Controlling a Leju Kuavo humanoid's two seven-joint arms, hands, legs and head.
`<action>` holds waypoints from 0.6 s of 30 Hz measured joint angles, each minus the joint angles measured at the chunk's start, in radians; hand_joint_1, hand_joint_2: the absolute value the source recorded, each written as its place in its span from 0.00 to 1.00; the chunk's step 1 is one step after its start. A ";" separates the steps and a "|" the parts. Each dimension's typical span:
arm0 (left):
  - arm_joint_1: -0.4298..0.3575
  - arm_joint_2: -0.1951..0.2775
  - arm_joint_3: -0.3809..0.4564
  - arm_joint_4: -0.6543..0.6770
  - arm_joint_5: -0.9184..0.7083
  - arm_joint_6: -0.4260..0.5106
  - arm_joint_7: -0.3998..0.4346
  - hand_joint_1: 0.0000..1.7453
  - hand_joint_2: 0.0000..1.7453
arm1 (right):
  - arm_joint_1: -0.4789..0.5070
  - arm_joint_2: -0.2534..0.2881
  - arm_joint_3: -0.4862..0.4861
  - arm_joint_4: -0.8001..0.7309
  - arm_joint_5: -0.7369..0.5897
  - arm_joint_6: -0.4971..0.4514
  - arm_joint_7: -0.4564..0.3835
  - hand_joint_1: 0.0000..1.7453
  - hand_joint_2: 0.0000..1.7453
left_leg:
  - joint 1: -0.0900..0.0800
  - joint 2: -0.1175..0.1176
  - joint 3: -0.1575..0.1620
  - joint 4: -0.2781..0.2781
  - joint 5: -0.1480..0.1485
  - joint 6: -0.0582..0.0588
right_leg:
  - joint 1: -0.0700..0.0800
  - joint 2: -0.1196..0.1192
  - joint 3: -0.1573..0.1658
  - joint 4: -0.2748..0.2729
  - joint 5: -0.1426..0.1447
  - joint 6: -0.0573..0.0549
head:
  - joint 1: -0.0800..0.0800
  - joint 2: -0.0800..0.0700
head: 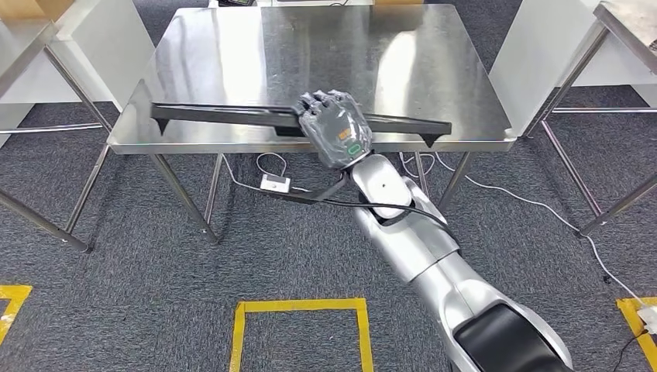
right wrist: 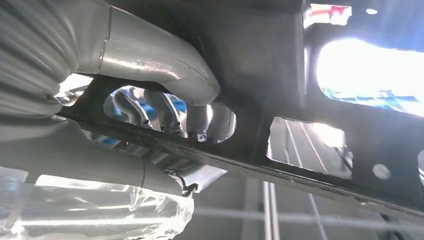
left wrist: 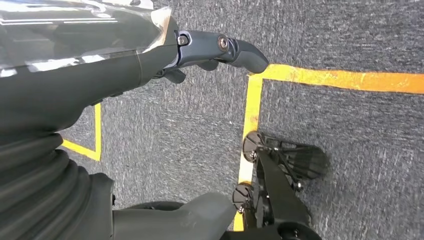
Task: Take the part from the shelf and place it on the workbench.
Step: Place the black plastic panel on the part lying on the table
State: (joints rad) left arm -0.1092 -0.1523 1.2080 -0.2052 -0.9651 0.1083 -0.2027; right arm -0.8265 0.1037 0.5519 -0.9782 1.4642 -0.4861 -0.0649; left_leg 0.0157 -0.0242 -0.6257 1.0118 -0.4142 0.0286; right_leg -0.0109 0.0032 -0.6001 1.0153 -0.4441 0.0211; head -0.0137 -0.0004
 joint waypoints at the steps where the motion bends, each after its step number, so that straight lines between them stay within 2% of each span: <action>1: 0.001 0.000 -0.003 0.000 0.000 -0.002 -0.004 0.00 1.00 | 0.016 -0.013 -0.008 -0.008 -0.004 0.000 -0.002 1.00 1.00 | 0.000 0.001 0.000 0.000 0.000 -0.003 | 0.000 0.000 0.000 0.000 0.000 0.000 | 0.000 0.000; 4: 0.003 0.000 -0.005 0.000 0.005 -0.014 -0.020 0.00 1.00 | 0.067 -0.058 -0.039 -0.041 -0.035 -0.010 -0.004 1.00 1.00 | 0.001 0.001 0.000 0.000 -0.001 -0.011 | 0.001 0.000 0.000 0.000 -0.001 -0.001 | 0.000 0.000; 10: 0.006 0.001 -0.005 0.000 0.023 -0.041 -0.033 0.00 1.00 | 0.124 -0.154 -0.157 -0.090 -0.162 -0.048 -0.057 1.00 1.00 | -0.006 0.000 -0.002 0.000 -0.001 -0.012 | -0.001 -0.001 -0.001 0.000 -0.001 -0.001 | 0.001 0.000; 18: 0.006 0.004 -0.005 0.000 0.023 -0.046 -0.038 0.00 1.00 | 0.136 -0.194 -0.218 -0.094 -0.160 -0.053 -0.061 1.00 1.00 | -0.009 0.000 -0.001 0.001 -0.001 -0.011 | -0.005 -0.001 -0.001 0.000 0.000 -0.001 | 0.000 0.000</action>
State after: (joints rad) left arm -0.1037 -0.1480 1.2031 -0.2052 -0.9426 0.0626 -0.2409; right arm -0.6903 -0.0905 0.3340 -1.0720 1.3041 -0.5396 -0.1263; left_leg 0.0063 -0.0242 -0.6266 1.0131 -0.4156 0.0177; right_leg -0.0157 0.0022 -0.6007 1.0152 -0.4446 0.0206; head -0.0135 -0.0004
